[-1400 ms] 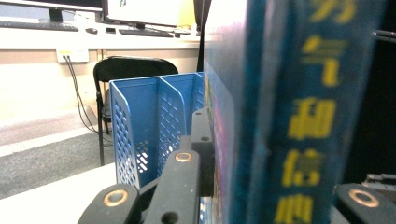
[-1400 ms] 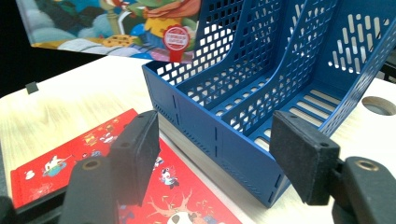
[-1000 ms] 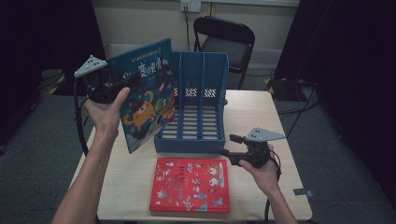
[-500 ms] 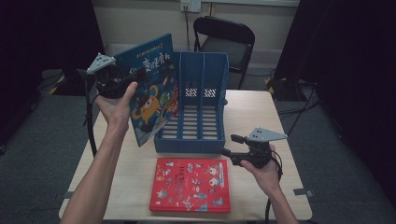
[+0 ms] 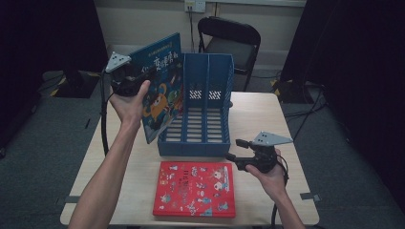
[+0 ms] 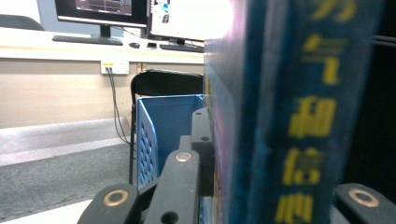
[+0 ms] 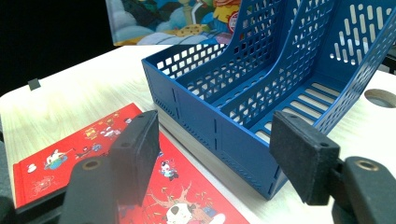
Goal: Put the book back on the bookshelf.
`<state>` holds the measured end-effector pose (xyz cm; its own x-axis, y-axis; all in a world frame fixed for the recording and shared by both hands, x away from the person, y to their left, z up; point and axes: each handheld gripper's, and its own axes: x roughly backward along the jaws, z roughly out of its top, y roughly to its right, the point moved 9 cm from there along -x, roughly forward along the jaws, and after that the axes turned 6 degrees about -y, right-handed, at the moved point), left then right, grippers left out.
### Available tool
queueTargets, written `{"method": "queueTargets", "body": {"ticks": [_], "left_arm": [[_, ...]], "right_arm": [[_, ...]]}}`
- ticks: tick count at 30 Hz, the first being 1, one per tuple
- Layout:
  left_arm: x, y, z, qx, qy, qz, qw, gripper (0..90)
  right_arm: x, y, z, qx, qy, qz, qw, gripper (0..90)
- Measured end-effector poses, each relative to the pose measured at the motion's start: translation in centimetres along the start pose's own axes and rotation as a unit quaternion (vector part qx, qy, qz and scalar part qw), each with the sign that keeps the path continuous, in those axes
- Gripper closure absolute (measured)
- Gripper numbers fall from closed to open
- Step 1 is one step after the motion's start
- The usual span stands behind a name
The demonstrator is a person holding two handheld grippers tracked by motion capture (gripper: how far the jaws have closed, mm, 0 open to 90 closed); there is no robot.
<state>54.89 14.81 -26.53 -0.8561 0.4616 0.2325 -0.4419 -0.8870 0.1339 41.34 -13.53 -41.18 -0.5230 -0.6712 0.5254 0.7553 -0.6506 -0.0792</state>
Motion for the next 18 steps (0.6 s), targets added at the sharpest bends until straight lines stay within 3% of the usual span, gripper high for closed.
{"method": "queueTargets", "body": {"ticks": [5,18], "left_arm": [[-1.3,0.3,-0.3,-0.014,0.000,0.009,0.9999,83.3],[-3.5,0.1,-0.9,-0.014,0.013,0.032,0.9993,83.2]], "right_arm": [[0.1,-0.1,0.0,0.003,0.000,0.000,1.0000,33.8],[0.1,0.0,-0.4,0.000,-0.004,0.002,1.0000,33.8]]}}
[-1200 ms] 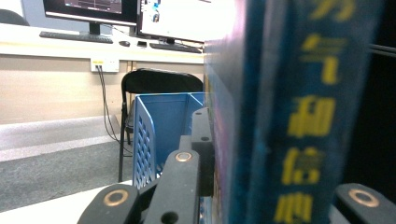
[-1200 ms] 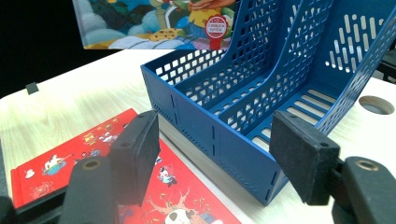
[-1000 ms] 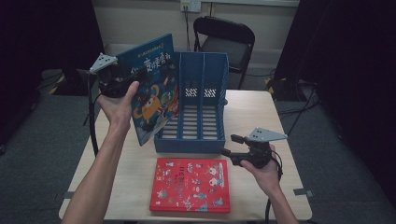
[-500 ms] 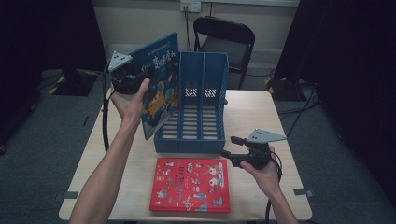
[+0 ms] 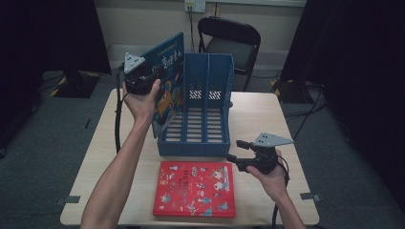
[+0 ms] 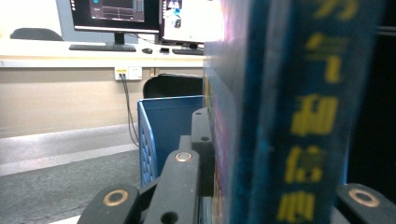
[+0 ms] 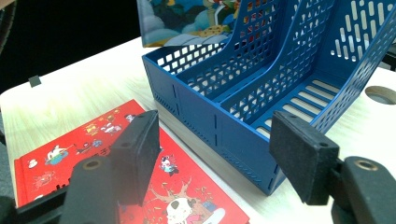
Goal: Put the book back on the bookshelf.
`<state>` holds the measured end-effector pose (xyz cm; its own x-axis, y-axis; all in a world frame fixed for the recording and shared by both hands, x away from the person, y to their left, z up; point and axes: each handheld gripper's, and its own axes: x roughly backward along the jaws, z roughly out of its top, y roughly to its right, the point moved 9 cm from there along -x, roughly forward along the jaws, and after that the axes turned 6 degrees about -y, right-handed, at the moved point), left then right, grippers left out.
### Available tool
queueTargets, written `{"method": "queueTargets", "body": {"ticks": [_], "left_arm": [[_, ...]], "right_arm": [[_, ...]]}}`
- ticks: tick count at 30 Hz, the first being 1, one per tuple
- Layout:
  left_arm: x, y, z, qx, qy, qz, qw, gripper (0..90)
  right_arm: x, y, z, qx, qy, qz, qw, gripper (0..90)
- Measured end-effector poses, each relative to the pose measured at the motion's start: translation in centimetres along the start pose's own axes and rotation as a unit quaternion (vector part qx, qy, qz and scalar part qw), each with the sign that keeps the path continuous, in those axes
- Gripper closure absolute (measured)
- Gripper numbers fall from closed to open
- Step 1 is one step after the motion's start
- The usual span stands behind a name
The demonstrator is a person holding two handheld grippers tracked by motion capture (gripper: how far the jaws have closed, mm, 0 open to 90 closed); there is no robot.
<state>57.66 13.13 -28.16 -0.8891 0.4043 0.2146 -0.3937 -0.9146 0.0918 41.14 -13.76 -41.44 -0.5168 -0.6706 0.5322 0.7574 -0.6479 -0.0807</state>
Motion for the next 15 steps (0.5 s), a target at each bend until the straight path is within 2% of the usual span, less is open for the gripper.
{"method": "queueTargets", "body": {"ticks": [4,8,12,15], "left_arm": [[-0.3,0.0,-0.2,0.002,0.006,0.004,1.0000,83.2],[-0.6,0.5,-0.2,-0.010,0.009,0.012,0.9998,83.2],[-1.0,0.4,-0.2,-0.001,0.012,0.021,0.9997,83.2],[-1.1,0.4,-0.2,-0.004,0.014,0.019,0.9997,83.2]], "right_arm": [[-0.1,-0.1,-0.1,0.002,-0.001,0.002,1.0000,33.8],[-0.2,0.0,-0.1,0.001,-0.003,0.002,1.0000,33.7],[-0.3,0.0,-0.1,0.003,-0.005,0.002,1.0000,33.8],[-0.3,0.0,-0.2,0.003,-0.007,0.003,1.0000,33.8]]}}
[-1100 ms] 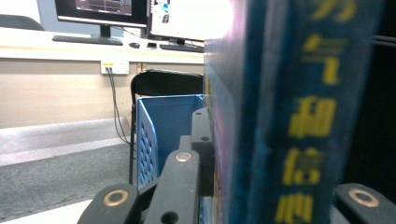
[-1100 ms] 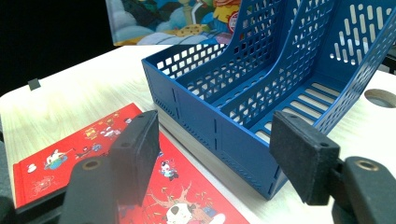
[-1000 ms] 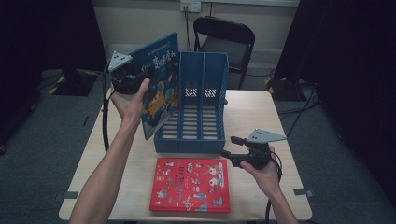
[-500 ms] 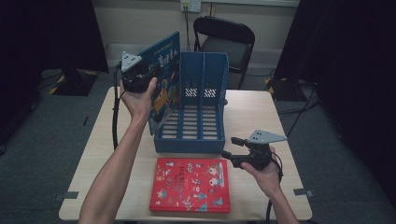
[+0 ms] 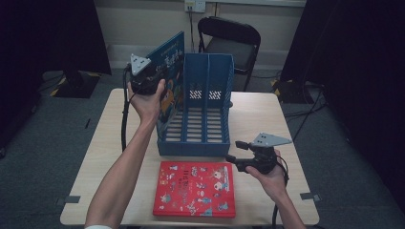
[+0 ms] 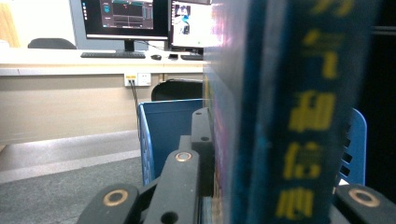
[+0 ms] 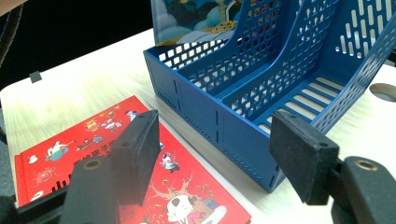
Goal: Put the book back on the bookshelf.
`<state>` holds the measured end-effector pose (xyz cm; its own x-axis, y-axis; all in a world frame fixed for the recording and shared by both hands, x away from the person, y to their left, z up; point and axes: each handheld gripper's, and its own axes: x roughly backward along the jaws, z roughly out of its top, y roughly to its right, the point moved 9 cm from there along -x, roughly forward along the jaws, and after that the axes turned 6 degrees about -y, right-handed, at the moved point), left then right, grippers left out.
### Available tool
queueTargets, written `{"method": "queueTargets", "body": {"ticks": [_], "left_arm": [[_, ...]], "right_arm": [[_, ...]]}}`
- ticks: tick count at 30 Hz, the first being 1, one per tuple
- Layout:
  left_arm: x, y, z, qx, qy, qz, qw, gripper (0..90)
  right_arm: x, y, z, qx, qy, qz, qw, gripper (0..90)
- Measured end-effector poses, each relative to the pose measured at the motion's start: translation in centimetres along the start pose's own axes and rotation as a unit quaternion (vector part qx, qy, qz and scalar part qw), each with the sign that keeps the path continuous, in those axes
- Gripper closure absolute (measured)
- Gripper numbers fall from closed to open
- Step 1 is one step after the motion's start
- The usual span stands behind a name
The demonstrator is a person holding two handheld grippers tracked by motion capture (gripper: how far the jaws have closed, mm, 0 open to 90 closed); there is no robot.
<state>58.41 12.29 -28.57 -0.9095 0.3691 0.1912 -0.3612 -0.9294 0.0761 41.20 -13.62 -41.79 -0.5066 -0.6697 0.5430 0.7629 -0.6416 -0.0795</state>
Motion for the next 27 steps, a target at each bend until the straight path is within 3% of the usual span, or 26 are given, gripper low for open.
{"method": "queueTargets", "body": {"ticks": [9,15,23,27], "left_arm": [[-0.2,0.3,0.2,0.007,-0.005,0.009,0.9999,83.1],[-0.4,0.7,0.1,0.006,0.005,0.016,0.9998,83.0],[0.0,0.8,-1.7,-0.002,0.005,0.009,0.9999,82.9],[-0.1,0.8,-3.2,-0.002,-0.008,0.009,0.9999,82.9]], "right_arm": [[-0.2,0.0,-0.2,0.000,-0.004,0.002,1.0000,33.9],[-0.2,0.0,-0.2,0.000,-0.006,0.003,1.0000,33.9],[-0.2,0.0,-0.4,0.000,-0.008,0.004,1.0000,33.9],[-0.3,0.0,-0.3,0.001,-0.008,0.003,1.0000,33.9]]}}
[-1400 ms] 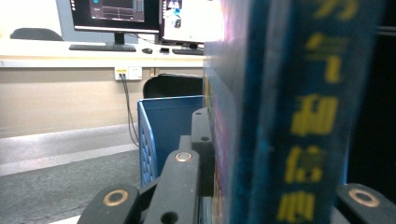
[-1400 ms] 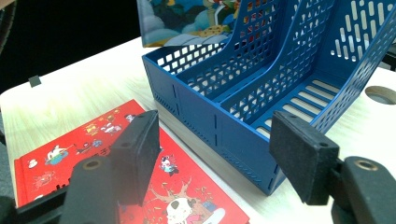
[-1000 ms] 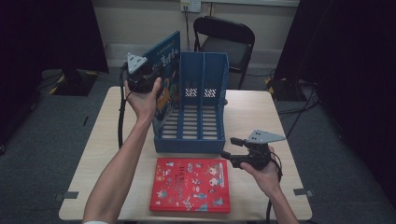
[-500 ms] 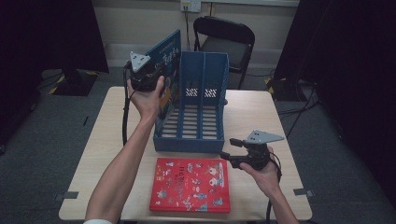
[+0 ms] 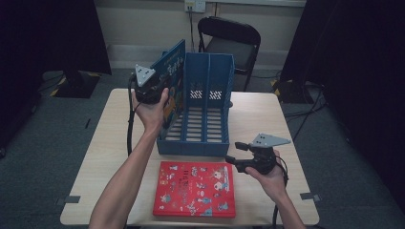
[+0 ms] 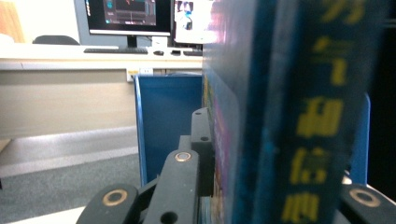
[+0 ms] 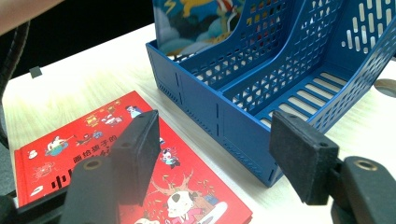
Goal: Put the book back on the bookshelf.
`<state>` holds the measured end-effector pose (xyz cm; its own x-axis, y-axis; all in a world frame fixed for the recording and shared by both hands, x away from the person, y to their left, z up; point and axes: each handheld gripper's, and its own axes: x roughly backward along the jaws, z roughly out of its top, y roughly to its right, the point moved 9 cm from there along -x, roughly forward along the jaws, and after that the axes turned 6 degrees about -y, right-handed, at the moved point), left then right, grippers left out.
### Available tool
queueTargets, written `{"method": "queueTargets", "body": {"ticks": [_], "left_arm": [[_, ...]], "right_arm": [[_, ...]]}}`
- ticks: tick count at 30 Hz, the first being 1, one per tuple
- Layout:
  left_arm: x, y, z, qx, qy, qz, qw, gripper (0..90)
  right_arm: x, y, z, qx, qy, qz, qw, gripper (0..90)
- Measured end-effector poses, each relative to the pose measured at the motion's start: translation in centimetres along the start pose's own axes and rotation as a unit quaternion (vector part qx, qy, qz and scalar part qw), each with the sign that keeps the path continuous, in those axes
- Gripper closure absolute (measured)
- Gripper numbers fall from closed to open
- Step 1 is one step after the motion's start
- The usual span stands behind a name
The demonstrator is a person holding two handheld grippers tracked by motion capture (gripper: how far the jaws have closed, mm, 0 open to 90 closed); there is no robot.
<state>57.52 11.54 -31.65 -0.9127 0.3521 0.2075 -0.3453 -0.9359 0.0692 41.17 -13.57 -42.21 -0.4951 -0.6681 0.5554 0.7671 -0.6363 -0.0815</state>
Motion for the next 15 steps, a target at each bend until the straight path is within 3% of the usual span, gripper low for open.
{"method": "queueTargets", "body": {"ticks": [6,10,15], "left_arm": [[0.1,-0.1,-2.1,-0.001,-0.008,-0.006,0.9999,82.9],[0.4,0.0,-2.6,-0.004,-0.010,-0.008,0.9999,82.7],[1.1,0.1,-3.1,-0.012,-0.026,-0.026,0.9992,81.0]], "right_arm": [[-0.2,0.0,-0.1,-0.001,-0.002,0.001,1.0000,34.0],[-0.3,-0.1,-0.1,0.001,-0.004,0.001,1.0000,34.0],[-0.3,-0.1,-0.1,0.001,-0.004,0.000,1.0000,34.0]]}}
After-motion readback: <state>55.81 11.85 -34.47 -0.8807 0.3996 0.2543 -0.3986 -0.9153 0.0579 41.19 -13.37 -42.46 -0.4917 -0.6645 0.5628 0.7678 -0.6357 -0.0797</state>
